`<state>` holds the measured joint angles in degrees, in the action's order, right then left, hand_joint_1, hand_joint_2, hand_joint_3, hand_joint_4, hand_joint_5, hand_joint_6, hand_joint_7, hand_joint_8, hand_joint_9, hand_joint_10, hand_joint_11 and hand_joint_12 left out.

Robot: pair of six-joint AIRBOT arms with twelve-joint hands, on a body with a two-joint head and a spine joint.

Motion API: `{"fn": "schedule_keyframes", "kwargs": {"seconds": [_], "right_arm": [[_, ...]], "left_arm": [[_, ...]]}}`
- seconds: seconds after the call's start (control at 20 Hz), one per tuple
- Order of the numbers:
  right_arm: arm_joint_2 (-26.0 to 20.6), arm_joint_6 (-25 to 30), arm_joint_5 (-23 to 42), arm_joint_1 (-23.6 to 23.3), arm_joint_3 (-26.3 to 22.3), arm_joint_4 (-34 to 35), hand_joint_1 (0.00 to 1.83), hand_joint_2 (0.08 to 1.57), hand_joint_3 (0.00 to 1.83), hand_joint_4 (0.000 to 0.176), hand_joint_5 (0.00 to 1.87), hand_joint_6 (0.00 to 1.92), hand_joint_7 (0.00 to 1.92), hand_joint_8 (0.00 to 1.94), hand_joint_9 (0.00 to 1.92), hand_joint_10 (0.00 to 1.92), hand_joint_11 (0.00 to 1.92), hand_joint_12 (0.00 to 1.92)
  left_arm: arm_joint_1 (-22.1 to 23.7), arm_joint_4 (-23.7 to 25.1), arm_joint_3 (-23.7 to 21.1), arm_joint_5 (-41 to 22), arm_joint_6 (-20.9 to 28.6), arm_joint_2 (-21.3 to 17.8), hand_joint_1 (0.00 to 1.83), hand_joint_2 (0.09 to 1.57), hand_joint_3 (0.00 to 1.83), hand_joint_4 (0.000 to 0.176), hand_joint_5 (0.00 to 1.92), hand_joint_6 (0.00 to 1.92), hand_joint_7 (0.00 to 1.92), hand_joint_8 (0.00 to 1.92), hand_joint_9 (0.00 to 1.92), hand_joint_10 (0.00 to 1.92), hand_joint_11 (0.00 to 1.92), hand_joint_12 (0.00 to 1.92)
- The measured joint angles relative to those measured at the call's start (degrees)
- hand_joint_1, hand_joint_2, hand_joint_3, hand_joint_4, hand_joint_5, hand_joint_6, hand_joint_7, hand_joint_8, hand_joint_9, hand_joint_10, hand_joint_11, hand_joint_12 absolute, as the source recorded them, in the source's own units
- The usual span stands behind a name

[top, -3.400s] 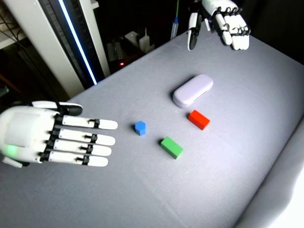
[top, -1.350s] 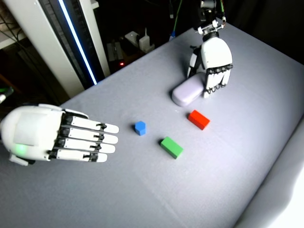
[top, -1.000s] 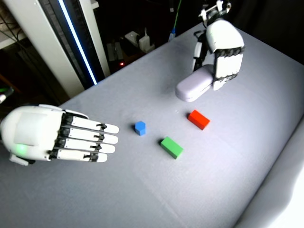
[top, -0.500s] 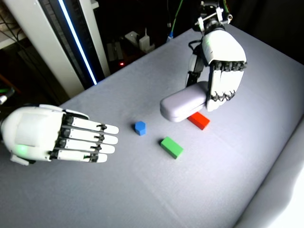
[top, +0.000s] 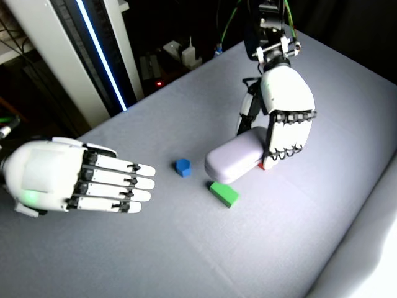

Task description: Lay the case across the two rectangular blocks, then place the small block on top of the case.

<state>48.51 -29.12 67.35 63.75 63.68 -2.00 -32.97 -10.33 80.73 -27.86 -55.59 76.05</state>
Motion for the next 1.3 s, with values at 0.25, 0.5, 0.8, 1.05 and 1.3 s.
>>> {"fn": "schedule_keyframes", "kwargs": {"seconds": [0.25, 0.5, 0.8, 1.05, 1.3], "right_arm": [[0.33, 0.02, -0.07, 0.0, 0.15, 0.07, 0.77, 1.26, 0.01, 0.0, 0.42, 0.0, 0.35, 0.0, 0.38, 0.0, 0.09, 0.88], [0.46, 0.28, -0.46, 0.0, 0.28, -0.02, 0.76, 1.27, 0.01, 0.0, 0.42, 0.0, 0.35, 0.0, 0.38, 0.0, 0.1, 0.86], [0.52, 0.39, -0.46, 0.0, 0.28, -0.15, 0.75, 1.27, 0.0, 0.0, 0.43, 0.01, 0.38, 0.01, 0.41, 0.01, 0.14, 0.85], [0.52, 0.59, -0.46, 0.0, 0.28, -0.17, 0.72, 1.27, 0.0, 0.0, 0.43, 0.0, 0.38, 0.01, 0.41, 0.01, 0.13, 0.85], [0.52, 0.79, -0.46, 0.0, 0.28, -0.17, 0.67, 1.28, 0.0, 0.0, 0.42, 0.0, 0.38, 0.0, 0.38, 0.0, 0.11, 0.84]], "left_arm": [[-0.02, -1.4, 1.2, 0.55, -0.02, 1.01, 1.38, 1.1, 0.0, 0.0, 0.93, 0.9, 1.02, 0.9, 0.95, 1.22, 0.83, 1.22], [-0.07, -2.08, 2.12, 2.4, -0.04, 1.6, 1.38, 1.12, 0.0, 0.0, 0.9, 0.89, 0.97, 0.99, 0.94, 1.26, 0.8, 1.32], [-0.07, -2.01, 2.25, 2.95, -0.42, 1.6, 1.22, 0.99, 0.0, 0.0, 0.89, 0.12, 0.96, 0.2, 1.03, 0.26, 0.71, 1.1], [-0.11, -1.75, 2.45, 3.13, -0.59, 1.6, 1.16, 0.97, 0.0, 0.0, 0.8, 0.0, 0.87, 0.0, 0.94, 0.04, 0.58, 1.1], [-0.11, -1.79, 2.56, 3.21, -0.57, 1.6, 1.13, 0.96, 0.0, 0.0, 0.72, 0.0, 0.79, 0.0, 0.9, 0.01, 0.51, 1.13]]}}
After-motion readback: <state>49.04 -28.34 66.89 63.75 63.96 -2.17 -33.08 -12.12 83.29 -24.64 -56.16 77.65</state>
